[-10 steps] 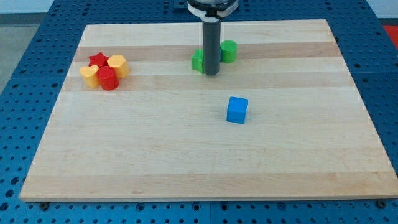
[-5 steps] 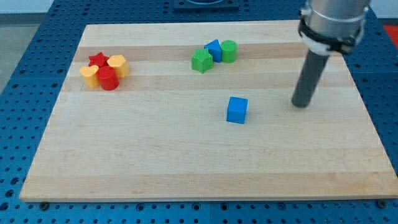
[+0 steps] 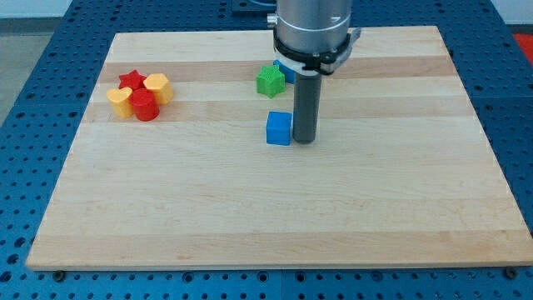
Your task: Move the blue cube into green circle at the bottom
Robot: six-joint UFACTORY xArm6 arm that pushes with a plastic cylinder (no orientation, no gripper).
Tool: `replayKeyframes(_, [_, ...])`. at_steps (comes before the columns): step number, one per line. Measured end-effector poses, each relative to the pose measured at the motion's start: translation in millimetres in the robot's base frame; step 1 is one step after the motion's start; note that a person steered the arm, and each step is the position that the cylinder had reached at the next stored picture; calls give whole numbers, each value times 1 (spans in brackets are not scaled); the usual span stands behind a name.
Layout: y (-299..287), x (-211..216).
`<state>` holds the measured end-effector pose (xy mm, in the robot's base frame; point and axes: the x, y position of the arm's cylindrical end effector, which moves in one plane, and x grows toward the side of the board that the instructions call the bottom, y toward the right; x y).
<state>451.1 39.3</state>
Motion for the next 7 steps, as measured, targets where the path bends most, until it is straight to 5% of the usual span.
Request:
replayKeyframes(2, [-29, 26])
replayKeyframes(4, [-1, -58])
replayKeyframes(5, [1, -60])
replayKeyframes(7, [-25, 2])
